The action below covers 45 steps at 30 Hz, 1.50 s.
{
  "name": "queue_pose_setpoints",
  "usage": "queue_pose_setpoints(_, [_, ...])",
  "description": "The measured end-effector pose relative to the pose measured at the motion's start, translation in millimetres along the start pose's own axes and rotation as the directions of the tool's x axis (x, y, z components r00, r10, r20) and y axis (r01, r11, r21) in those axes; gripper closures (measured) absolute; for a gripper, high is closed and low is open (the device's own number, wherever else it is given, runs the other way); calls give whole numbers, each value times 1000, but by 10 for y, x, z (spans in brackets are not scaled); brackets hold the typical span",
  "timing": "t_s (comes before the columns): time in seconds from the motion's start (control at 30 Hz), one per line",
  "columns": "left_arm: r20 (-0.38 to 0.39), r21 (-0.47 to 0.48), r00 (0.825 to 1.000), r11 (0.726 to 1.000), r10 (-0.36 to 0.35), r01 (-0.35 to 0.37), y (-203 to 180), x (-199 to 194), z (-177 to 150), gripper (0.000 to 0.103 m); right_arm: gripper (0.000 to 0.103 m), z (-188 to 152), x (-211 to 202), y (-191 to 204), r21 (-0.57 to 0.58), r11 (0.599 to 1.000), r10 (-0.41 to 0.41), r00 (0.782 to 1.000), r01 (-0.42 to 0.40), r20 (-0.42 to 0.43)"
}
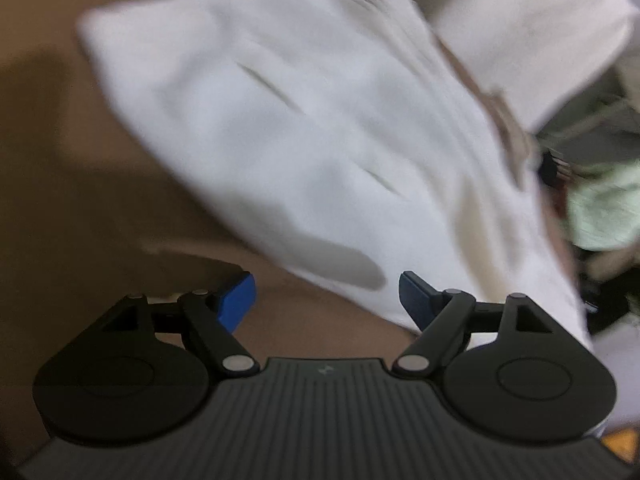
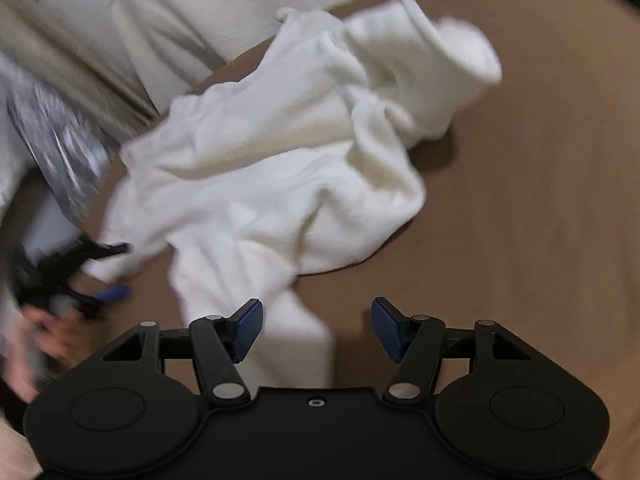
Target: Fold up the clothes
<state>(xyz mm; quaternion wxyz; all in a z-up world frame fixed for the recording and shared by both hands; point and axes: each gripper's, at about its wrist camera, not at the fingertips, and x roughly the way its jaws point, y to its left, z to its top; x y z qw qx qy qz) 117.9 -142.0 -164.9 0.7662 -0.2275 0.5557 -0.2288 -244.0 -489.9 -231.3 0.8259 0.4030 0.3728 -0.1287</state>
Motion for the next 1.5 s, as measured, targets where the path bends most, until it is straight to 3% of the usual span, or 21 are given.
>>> queue_pose_setpoints(0.07, [7, -16, 1000, 1000, -5, 5, 19, 91, 10, 23, 37, 3, 13, 2, 36, 998, 44, 999, -44, -4])
queue_pose_setpoints(0.13, [15, 17, 998, 998, -59, 59, 15, 189, 54, 14, 37, -3, 20, 59, 15, 998, 58, 998, -58, 4])
queue_pose_setpoints(0.2, [27, 74, 993, 991, -117, 114, -14, 282, 100, 13, 37, -33, 45, 125, -32, 994, 101, 995, -101, 0])
queue_pose_setpoints(0.27, [48, 115, 993, 988, -111, 105, -44, 300, 107, 19, 37, -56, 121, 191, -71, 990, 121, 993, -122, -14])
queue_pose_setpoints(0.3, [61, 132, 993, 987, -100, 91, -59, 299, 106, 46, 37, -45, 169, 214, -91, 992, 92, 996, -92, -6])
queue_pose_setpoints(0.33, [74, 149, 993, 986, -89, 78, -73, 298, 105, 89, 37, -34, 217, 237, -111, 992, 63, 998, -63, 2])
queue_pose_setpoints(0.47, [80, 185, 989, 977, -123, 107, -75, 305, 131, 95, 36, 1, 416, 335, -200, 979, -35, 999, 40, 31])
queue_pose_setpoints(0.57, [135, 264, 985, 962, -105, 67, -234, 127, 126, 95, 91, -67, 613, 466, -367, 929, 25, 999, -40, -47])
queue_pose_setpoints(0.67, [270, 341, 951, 938, -153, 54, -383, -398, 125, 96, 91, -131, 431, 772, -417, 895, 159, 987, -155, -25])
queue_pose_setpoints(0.77, [388, 296, 897, 950, -211, 95, -286, -1099, 241, 96, 91, -214, 95, 1269, -499, 801, 334, 939, -330, -85])
queue_pose_setpoints(0.8, [402, 256, 892, 961, -208, 108, -196, -1284, 311, 96, 91, -271, -2, 1433, -524, 755, 384, 914, -394, -133])
queue_pose_setpoints(0.9, [405, 148, 911, 989, -76, 16, 147, -1510, 396, 95, 91, -584, -185, 1848, -538, 589, 522, 792, -603, -316])
queue_pose_setpoints(0.93, [411, 131, 912, 990, -9, -49, 251, -1501, 378, 95, 91, -707, -143, 1925, -522, 560, 531, 763, -643, -368])
queue_pose_setpoints(0.97, [405, 109, 911, 984, 83, -138, 347, -1459, 351, 95, 91, -823, -51, 1982, -510, 556, 515, 753, -656, -409])
queue_pose_setpoints(1.07, [346, 89, 897, 943, 274, -322, 478, -1278, 290, 95, 91, -1065, 331, 2071, -509, 583, 411, 770, -634, -489])
queue_pose_setpoints(1.13, [343, 90, 889, 932, 303, -352, 486, -1268, 285, 95, 91, -1147, 512, 2098, -473, 610, 382, 759, -636, -528])
queue_pose_setpoints(1.2, [350, 90, 882, 926, 316, -367, 479, -1278, 285, 95, 90, -1242, 497, 2181, -476, 589, 376, 743, -653, -553])
queue_pose_setpoints(1.27, [358, 89, 874, 920, 328, -382, 473, -1289, 285, 94, 83, -1327, 442, 2286, -534, 563, 322, 763, -631, -561])
queue_pose_setpoints(1.33, [365, 89, 866, 914, 341, -396, 466, -1300, 284, 91, 83, -1300, 396, 2299, -587, 570, 268, 805, -575, -529])
queue_pose_setpoints(1.43, [376, 87, 854, 904, 359, -418, 456, -1316, 284, 90, 66, -956, 240, 2055, -557, 665, 263, 854, -498, -450])
queue_pose_setpoints(1.5, [383, 87, 846, 897, 371, -433, 449, -1327, 283, 90, 64, -692, 61, 1901, -486, 717, 317, 854, -500, -412])
